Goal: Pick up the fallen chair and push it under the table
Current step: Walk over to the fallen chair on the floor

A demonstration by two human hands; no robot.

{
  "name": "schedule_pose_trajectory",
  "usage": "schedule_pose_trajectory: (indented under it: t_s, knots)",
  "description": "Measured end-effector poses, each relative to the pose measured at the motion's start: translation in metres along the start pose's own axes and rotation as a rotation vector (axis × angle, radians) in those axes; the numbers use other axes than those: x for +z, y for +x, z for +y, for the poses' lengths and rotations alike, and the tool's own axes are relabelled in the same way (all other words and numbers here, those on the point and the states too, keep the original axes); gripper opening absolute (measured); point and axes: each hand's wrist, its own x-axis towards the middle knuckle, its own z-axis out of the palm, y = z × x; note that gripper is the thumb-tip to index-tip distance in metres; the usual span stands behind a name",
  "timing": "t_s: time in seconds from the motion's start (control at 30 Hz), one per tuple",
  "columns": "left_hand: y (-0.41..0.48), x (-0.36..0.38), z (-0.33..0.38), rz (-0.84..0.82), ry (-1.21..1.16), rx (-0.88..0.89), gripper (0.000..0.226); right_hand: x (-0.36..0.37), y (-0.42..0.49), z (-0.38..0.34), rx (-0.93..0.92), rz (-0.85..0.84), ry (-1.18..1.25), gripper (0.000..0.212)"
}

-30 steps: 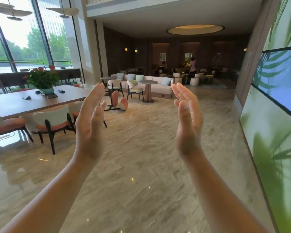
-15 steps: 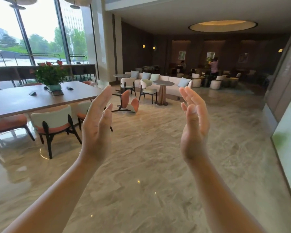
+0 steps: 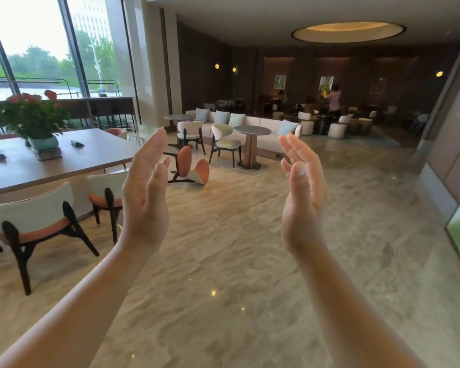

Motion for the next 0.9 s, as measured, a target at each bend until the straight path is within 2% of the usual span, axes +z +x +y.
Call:
schedule_pose_trajectory:
  t_s: [0.2, 0.3, 0.43, 0.7, 0.87, 0.9]
  knots:
    - [0.105, 0.056, -0.149, 0.003, -0.061, -0.035, 0.061, 0.014, 0.113, 0.149, 0.027, 0.025, -0.010, 0.058]
    - [0.148, 0.086, -0.227, 0.018, -0.055, -0.021, 0.073, 0.021, 0.163, 0.234, 0.045, 0.020, 0.005, 0.060]
    - [0.202, 0.131, -0.343, 0.025, 0.010, -0.012, 0.060, 0.027, 0.232, 0.355, 0.030, -0.005, 0.028, 0.058]
    - [0.346, 0.215, -0.549, 0.052, 0.093, -0.013, 0.052, 0.052, 0.413, 0.567, 0.097, -0.057, 0.057, 0.050]
    - [0.427, 0.244, -0.681, 0.081, 0.150, -0.003, 0.055, 0.076, 0.503, 0.694, 0.080, -0.095, 0.066, 0.068]
    - [0.443, 0.248, -0.711, 0.084, 0.158, 0.003, 0.058, 0.083, 0.520, 0.723, 0.087, -0.101, 0.072, 0.066]
